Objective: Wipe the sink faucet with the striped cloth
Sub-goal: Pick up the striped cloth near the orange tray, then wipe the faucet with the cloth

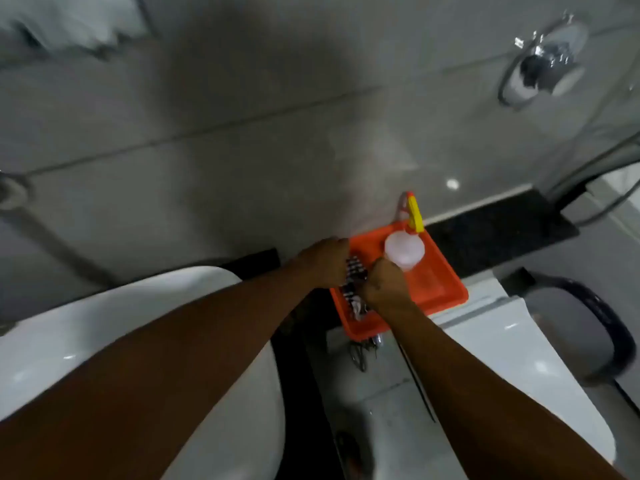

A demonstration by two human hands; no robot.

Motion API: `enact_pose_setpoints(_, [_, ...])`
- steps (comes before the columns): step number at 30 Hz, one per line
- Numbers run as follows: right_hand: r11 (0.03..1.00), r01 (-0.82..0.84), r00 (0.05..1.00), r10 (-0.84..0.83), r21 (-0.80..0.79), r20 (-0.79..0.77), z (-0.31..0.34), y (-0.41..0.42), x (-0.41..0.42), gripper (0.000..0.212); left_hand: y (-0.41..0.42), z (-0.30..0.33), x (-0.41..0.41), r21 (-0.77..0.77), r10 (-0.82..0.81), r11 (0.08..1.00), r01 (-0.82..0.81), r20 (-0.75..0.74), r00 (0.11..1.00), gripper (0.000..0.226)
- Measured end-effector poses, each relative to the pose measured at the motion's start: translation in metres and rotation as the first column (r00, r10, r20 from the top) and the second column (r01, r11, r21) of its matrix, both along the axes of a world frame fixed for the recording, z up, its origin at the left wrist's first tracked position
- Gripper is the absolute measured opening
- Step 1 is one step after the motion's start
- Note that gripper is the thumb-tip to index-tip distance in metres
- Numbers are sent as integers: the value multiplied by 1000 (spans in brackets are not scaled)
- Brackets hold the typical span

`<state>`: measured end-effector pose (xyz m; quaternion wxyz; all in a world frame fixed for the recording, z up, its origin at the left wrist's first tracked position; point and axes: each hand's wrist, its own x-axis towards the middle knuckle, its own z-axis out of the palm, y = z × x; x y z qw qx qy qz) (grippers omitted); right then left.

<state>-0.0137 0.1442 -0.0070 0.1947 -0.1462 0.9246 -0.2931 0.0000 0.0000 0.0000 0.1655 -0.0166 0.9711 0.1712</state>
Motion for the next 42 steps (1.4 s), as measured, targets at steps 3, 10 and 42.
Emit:
enact_pose_setpoints(3, [996, 84, 987, -89, 43, 137, -51, 10, -14, 40, 9, -49, -34, -42, 114, 993, -110, 117, 987, 43])
enact_pose_setpoints(10, [964, 166, 929, -224, 210, 294, -118, 0, -40, 94, 16, -117, -71, -77, 230, 973, -217, 287, 930, 52])
enact_pose_setpoints(42, [762, -216, 972, 230, -610, -56, 257, -251, 149, 43, -232, 274, 271, 588, 901, 433, -683, -313, 300, 31])
